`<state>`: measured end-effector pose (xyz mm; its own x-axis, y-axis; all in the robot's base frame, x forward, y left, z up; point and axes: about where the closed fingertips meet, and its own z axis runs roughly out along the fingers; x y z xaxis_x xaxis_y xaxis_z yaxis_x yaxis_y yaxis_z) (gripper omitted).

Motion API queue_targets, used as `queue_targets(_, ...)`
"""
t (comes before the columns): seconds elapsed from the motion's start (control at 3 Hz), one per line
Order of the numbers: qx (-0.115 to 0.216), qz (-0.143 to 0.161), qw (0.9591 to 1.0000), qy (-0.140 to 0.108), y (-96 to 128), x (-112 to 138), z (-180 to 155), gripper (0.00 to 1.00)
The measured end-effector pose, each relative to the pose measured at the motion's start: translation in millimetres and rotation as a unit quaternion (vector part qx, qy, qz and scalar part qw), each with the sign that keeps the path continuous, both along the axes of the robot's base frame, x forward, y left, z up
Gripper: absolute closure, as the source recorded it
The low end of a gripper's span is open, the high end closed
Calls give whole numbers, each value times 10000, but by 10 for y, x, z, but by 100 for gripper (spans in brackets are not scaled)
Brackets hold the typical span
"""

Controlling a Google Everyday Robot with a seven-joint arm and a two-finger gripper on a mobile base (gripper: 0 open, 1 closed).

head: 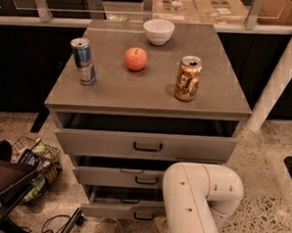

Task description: Close bottom drawer

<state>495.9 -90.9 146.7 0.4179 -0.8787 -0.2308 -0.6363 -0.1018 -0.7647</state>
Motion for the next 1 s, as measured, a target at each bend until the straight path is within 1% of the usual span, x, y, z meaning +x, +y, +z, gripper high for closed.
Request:
queue_targets(0.33,3,3,10000,-3,8,3,1,82)
queue_targets(1.0,4,3,10000,-4,9,2,1,35)
